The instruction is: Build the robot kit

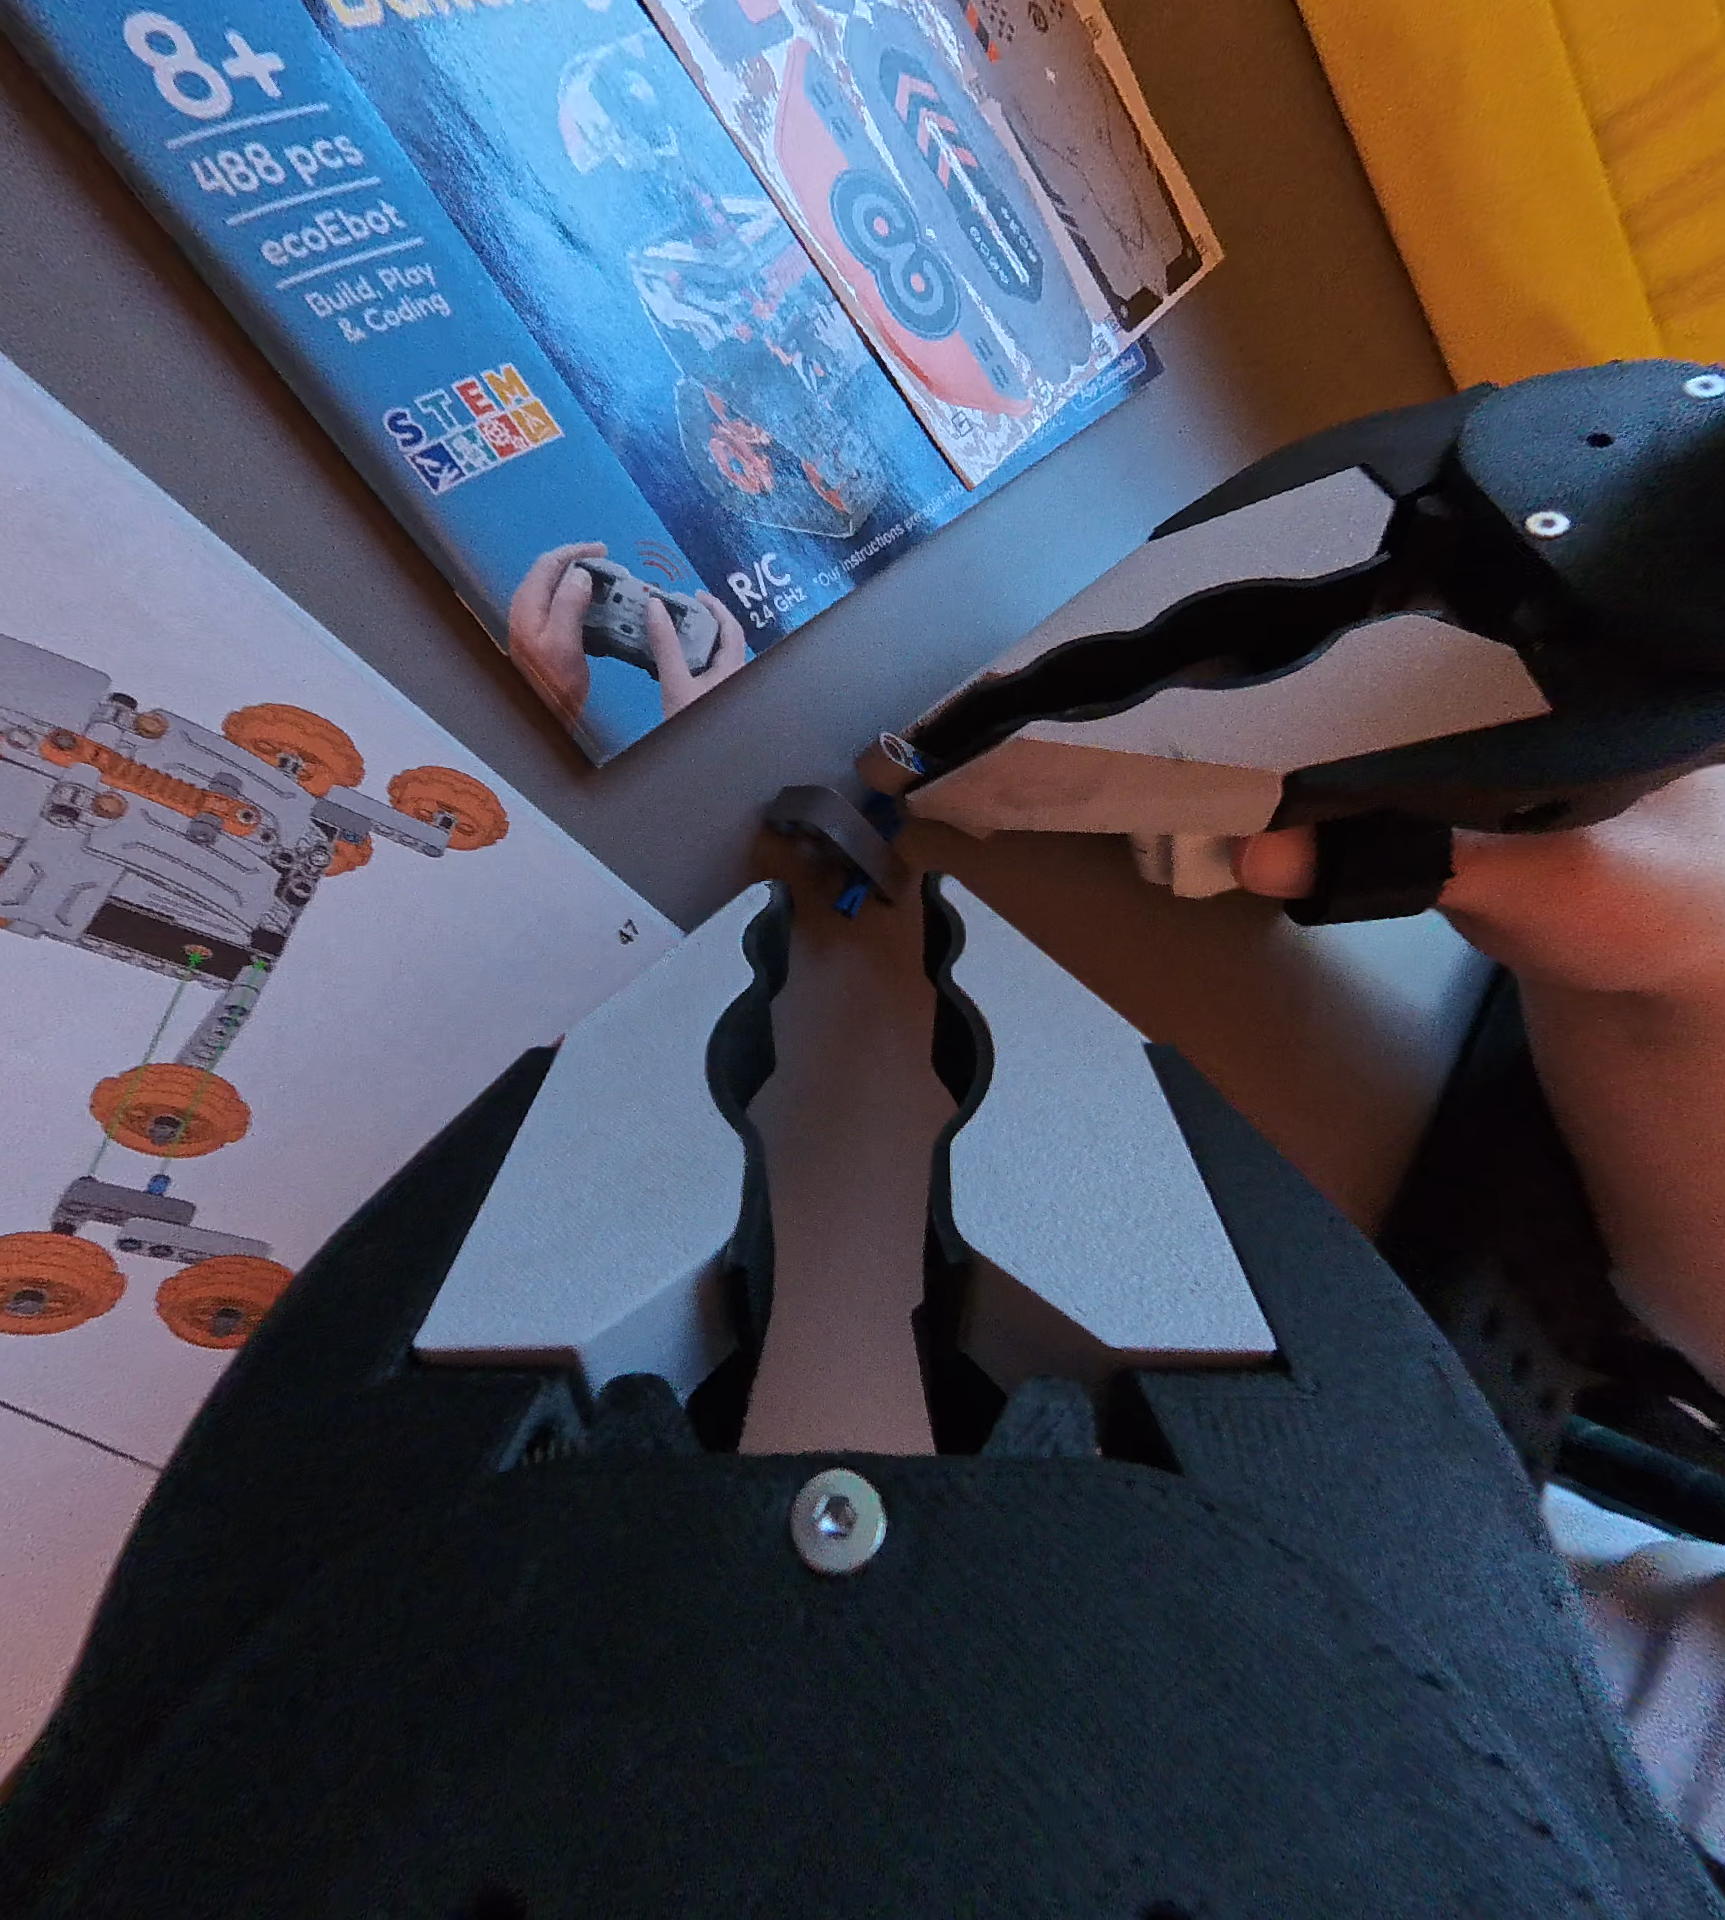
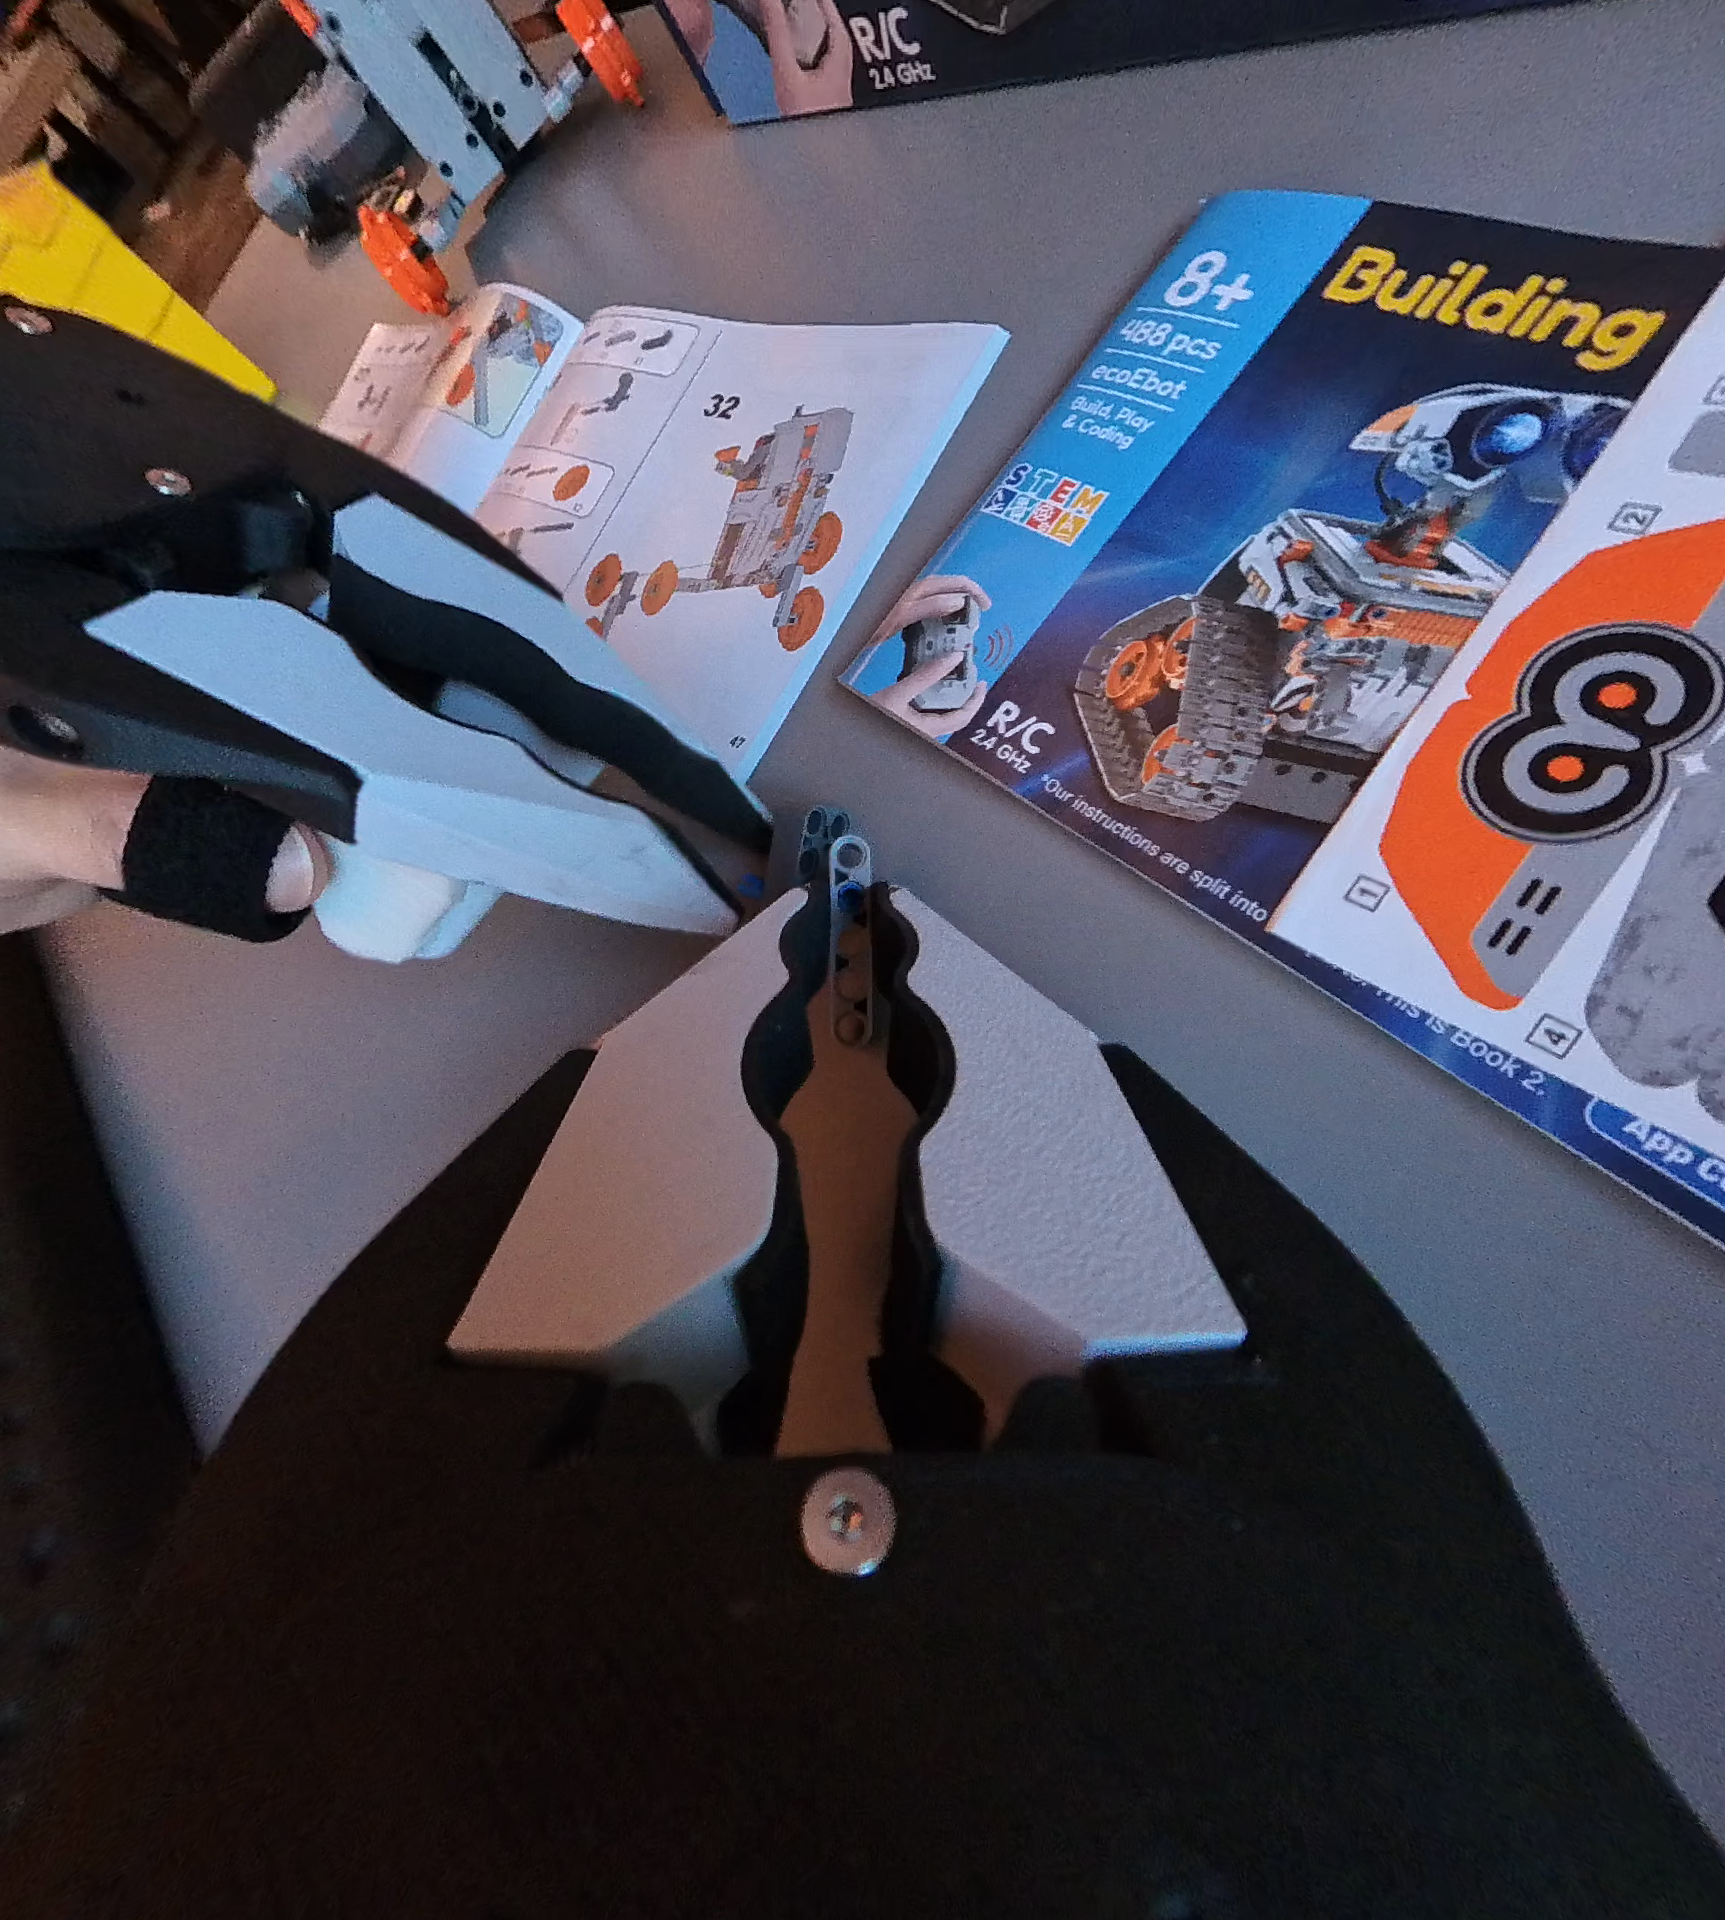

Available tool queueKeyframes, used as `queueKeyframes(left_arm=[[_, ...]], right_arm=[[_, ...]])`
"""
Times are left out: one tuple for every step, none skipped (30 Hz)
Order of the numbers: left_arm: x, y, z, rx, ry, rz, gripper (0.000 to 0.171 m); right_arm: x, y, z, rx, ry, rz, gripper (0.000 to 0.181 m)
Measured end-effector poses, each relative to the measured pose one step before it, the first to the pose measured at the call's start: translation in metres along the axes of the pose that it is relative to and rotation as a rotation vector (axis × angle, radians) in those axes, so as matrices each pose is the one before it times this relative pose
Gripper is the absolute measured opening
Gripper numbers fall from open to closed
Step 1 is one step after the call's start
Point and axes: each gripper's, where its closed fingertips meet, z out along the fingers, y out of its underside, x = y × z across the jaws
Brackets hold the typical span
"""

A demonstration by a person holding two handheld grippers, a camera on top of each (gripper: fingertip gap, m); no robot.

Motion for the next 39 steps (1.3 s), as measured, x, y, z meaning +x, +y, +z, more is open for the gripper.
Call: queueKeyframes(left_arm=[[-0.00056, -0.00081, -0.00029, 0.01371, -0.0065, 0.0158, 0.026], [0.00037, 0.00041, -0.00019, 0.00961, -0.0012, 0.0146, 0.026], [0.00092, 0.00087, -0.00030, 0.00566, 0.0028, 0.0083, 0.027], [0.00163, 0.00084, -0.00011, 0.00698, 0.0093, 0.0042, 0.028], [0.00104, 0.00102, -0.00033, 0.00779, 0.0075, -0.0041, 0.027], [0.00045, 0.00074, -0.00047, 0.00676, 0.0077, -0.0122, 0.027], [0.00035, 0.00060, -0.00038, 0.00553, 0.0092, -0.0086, 0.027], [-0.00030, 0.00030, -0.00032, 0.00603, 0.0041, -0.0037, 0.025], [-0.00076, 0.00003, -0.00014, 0.00614, 0.0012, -0.0060, 0.024], [0.00032, -0.00004, 0.00005, 0.00542, 0.0060, -0.0072, 0.024], [0.00065, 0.00027, 0.00006, 0.00076, 0.0059, -0.0053, 0.024], [-0.00033, 0.00001, 0.00009, 0.00030, -0.0023, -0.0006, 0.023], [-0.00030, 0.00013, 0.00007, 0.00059, -0.0052, 0.0060, 0.023], [0.00000, 0.00003, 0.00016, 0.00081, -0.0034, 0.0058, 0.023], [-0.00003, -0.00019, 0.00017, 0.00103, -0.0018, 0.0009, 0.022], [0.00020, -0.00010, 0.00038, 0.00150, 0.0018, -0.0010, 0.022], [-0.00021, -0.00020, 0.00029, 0.00127, 0.0019, -0.0041, 0.021], [0.00013, -0.00034, 0.00049, 0.00223, 0.0043, -0.0045, 0.020], [0.00029, 0.00022, 0.00067, 0.00051, 0.0022, -0.0004, 0.019], [0.00021, 0.00068, 0.00078, -0.00214, -0.0015, 0.0028, 0.015], [-0.00052, 0.00033, 0.00068, 0.00205, -0.0082, 0.0050, 0.012], [-0.00120, 0.00021, 0.00024, 0.00452, -0.0131, 0.0123, 0.009], [-0.00044, -0.00020, 0.00007, 0.00405, -0.0079, 0.0135, 0.009], [-0.00088, -0.00101, 0.00023, 0.00882, -0.0118, 0.0100, 0.009], [-0.00075, -0.00082, 0.00030, 0.01143, -0.0117, 0.0077, 0.009], [-0.00015, -0.00042, 0.00022, 0.00536, -0.0065, 0.0051, 0.010], [0.00025, 0.00038, -0.00024, -0.00398, -0.0003, 0.0028, 0.010], [0.00070, 0.00075, -0.00095, -0.00960, 0.0048, -0.0015, 0.013], [0.00163, 0.00104, -0.00158, -0.01136, 0.0121, -0.0004, 0.017], [0.00004, 0.00165, -0.00190, -0.01617, 0.0023, 0.0086, 0.019], [-0.00266, 0.00091, -0.00236, -0.00984, -0.0194, 0.0269, 0.021], [-0.00253, 0.00085, -0.00202, -0.00740, -0.0266, 0.0372, 0.024], [-0.00051, 0.00131, -0.00132, -0.01171, -0.0175, 0.0258, 0.026], [0.00151, 0.00084, -0.00072, -0.00964, -0.0074, 0.0114, 0.030], [0.00295, 0.00024, -0.00035, -0.00310, 0.0033, 0.0064, 0.031], [0.00183, 0.00075, 0.00039, -0.00302, -0.0002, 0.0046, 0.030], [-0.00044, 0.00185, 0.00101, -0.00724, -0.0113, 0.0105, 0.027], [-0.00132, 0.00001, 0.00041, 0.00850, -0.0141, 0.0140, 0.024], [-0.00078, -0.00011, 0.00025, 0.01019, -0.0050, 0.0046, 0.022]], right_arm=[[0.00049, -0.00033, -0.00128, -0.0061, 0.0215, -0.0325, 0.005], [0.00246, -0.00575, -0.00417, 0.0247, 0.0408, -0.0464, 0.005], [-0.00015, -0.00876, -0.00564, 0.0410, 0.0202, -0.0266, 0.005], [-0.00307, -0.00577, -0.00359, 0.0252, -0.0111, 0.0076, 0.005], [-0.00395, -0.00083, -0.00043, 0.0051, -0.0306, 0.0308, 0.005], [-0.00371, 0.00203, 0.00173, -0.0065, -0.0369, 0.0519, 0.005], [-0.00241, 0.00310, 0.00260, -0.0114, -0.0332, 0.0503, 0.005], [-0.00006, 0.00318, 0.00268, -0.0144, -0.0185, 0.0345, 0.005], [0.00296, 0.00298, 0.00212, -0.0150, 0.0065, 0.0171, 0.005], [0.00267, 0.00284, 0.00193, -0.0168, 0.0091, 0.0064, 0.005], [0.00079, 0.00326, 0.00145, -0.0180, -0.0003, 0.0088, 0.005], [0.00030, 0.00140, 0.00045, -0.0041, -0.0006, 0.0069, 0.005], [0.00088, 0.00047, 0.00000, 0.0023, 0.0063, -0.0007, 0.005], [-0.00020, 0.00173, 0.00074, -0.0092, 0.0025, -0.0084, 0.005], [-0.00028, 0.00288, 0.00165, -0.0155, 0.0013, -0.0051, 0.004], [-0.00118, 0.00109, 0.00150, -0.0023, -0.0041, -0.0019, 0.005], [-0.00090, 0.00011, 0.00072, 0.0020, -0.0012, 0.0035, 0.005], [-0.00086, 0.00015, 0.00070, 0.0022, 0.0028, -0.0057, 0.005], [-0.00038, -0.00011, 0.00046, 0.0047, 0.0068, -0.0086, 0.005], [-0.00054, 0.00001, 0.00045, 0.0031, 0.0054, -0.0064, 0.005], [-0.00026, -0.00004, 0.00027, 0.0014, 0.0034, -0.0032, 0.005], [0.00002, 0.00021, -0.00012, 0.0019, 0.0018, -0.0014, 0.005], [-0.00005, -0.00001, 0.00004, 0.0042, -0.0004, 0.0042, 0.005], [0.00002, 0.00020, -0.00022, 0.0021, -0.0007, 0.0029, 0.005], [0.00028, 0.00009, -0.00063, 0.0001, 0.0029, -0.0045, 0.005], [0.00096, -0.00028, -0.00102, 0.0012, 0.0097, -0.0091, 0.005], [0.00275, -0.00199, -0.00257, 0.0122, 0.0264, -0.0151, 0.005], [0.00091, -0.00504, -0.00426, 0.0293, 0.0175, -0.0161, 0.005], [-0.00206, -0.00666, -0.00396, 0.0341, -0.0062, 0.0011, 0.005], [-0.00298, -0.00506, -0.00206, 0.0214, -0.0196, 0.0146, 0.005], [-0.00176, -0.00261, 0.00029, 0.0001, -0.0212, 0.0155, 0.005], [-0.00103, 0.00008, 0.00206, -0.0173, -0.0211, 0.0144, 0.005], [-0.00034, 0.00176, 0.00268, -0.0220, -0.0180, 0.0190, 0.005], [-0.00076, 0.00383, 0.00251, -0.0268, -0.0157, 0.0172, 0.005], [-0.00162, 0.00497, 0.00175, -0.0261, -0.0110, 0.0065, 0.005], [-0.00218, 0.00329, 0.00017, -0.0097, -0.0022, -0.0051, 0.005], [-0.00336, 0.00226, -0.00226, -0.0031, 0.0019, -0.0092, 0.005], [-0.00340, 0.00061, -0.00295, 0.0081, 0.0085, -0.0167, 0.005], [-0.00149, 0.00069, -0.00223, 0.0066, 0.0182, -0.0216, 0.005]])
